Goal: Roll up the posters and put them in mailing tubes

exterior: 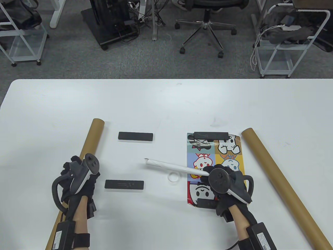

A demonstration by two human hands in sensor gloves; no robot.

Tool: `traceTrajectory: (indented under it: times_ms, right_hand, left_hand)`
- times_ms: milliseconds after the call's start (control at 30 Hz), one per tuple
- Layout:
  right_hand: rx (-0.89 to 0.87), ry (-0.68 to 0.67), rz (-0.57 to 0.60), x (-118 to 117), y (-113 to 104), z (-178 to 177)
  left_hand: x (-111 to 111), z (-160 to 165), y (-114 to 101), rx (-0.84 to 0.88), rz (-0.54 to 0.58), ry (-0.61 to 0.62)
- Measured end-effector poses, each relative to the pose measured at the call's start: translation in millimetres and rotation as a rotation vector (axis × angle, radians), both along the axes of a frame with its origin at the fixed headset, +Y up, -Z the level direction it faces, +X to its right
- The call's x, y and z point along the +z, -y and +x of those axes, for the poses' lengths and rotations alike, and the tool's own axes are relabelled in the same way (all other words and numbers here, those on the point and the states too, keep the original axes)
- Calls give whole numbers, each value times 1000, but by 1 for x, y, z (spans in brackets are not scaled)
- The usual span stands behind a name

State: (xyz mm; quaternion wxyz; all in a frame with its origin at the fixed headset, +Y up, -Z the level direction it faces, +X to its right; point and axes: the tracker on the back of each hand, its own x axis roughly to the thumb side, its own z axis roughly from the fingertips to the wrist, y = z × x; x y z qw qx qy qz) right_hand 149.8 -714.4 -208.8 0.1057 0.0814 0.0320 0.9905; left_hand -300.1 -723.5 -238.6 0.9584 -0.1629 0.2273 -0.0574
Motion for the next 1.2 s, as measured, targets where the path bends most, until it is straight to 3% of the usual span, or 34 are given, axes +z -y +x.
traceTrajectory:
  times_ms: [67, 167, 233, 300, 533, 900, 1200]
  right_hand:
    - [1, 1, -4, 0, 1, 0]
    - [-5, 7, -10, -1, 2, 2]
    - [-2, 11, -11, -1, 2, 3]
    - [0, 11, -9, 0, 1, 3]
    - [-8, 17, -7, -2, 2, 4]
    - [-22, 85, -2, -7, -1, 23]
    - [63, 154, 16, -12, 2, 44]
  left_hand:
    - [-1, -1, 9, -2, -38, 0]
    - [-3, -4, 25, -165, -76, 47]
    - [-2, -8, 34, -149, -91, 9]
    - [-2, -12, 35, -100, -33, -18]
    - [-3, -13, 34, -95, -22, -19]
    - [-5, 7, 3, -122, 82, 73]
    - [2, 28, -25, -190, 154, 232]
